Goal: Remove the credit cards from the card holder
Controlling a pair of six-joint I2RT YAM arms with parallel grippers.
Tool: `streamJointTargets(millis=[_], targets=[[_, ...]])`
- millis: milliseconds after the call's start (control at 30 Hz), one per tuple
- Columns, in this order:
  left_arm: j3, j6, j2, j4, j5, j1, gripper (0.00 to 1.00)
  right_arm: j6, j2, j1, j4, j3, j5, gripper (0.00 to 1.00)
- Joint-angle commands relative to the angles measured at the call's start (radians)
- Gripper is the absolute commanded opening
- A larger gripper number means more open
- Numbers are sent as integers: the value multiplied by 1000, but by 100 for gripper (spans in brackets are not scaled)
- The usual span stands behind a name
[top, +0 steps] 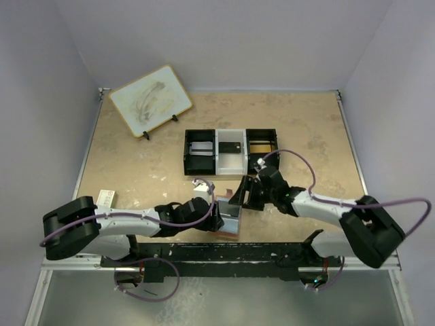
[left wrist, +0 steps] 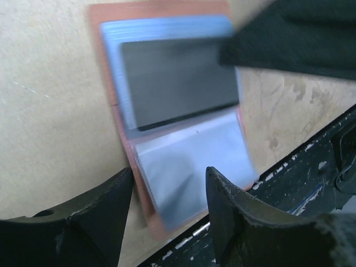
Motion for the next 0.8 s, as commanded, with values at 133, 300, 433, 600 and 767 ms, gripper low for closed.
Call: streamJointTargets(millis=[133, 300, 433, 600, 767], targets=[[35, -108, 56, 106, -86, -130, 51, -158, 272, 4, 95, 257, -110, 69], [97, -145, 133, 123, -159, -214, 51, -209, 268, 5, -32, 304, -51, 69], [154, -175, 90, -2, -344, -317, 52, -225, 155, 4, -218, 356, 173, 73], [138, -176, -61, -201, -483, -325, 54, -125, -11, 3, -206, 274, 214, 69], [144, -120, -171, -365, -484, -221, 54, 68, -130, 11, 94, 59, 87, 54]])
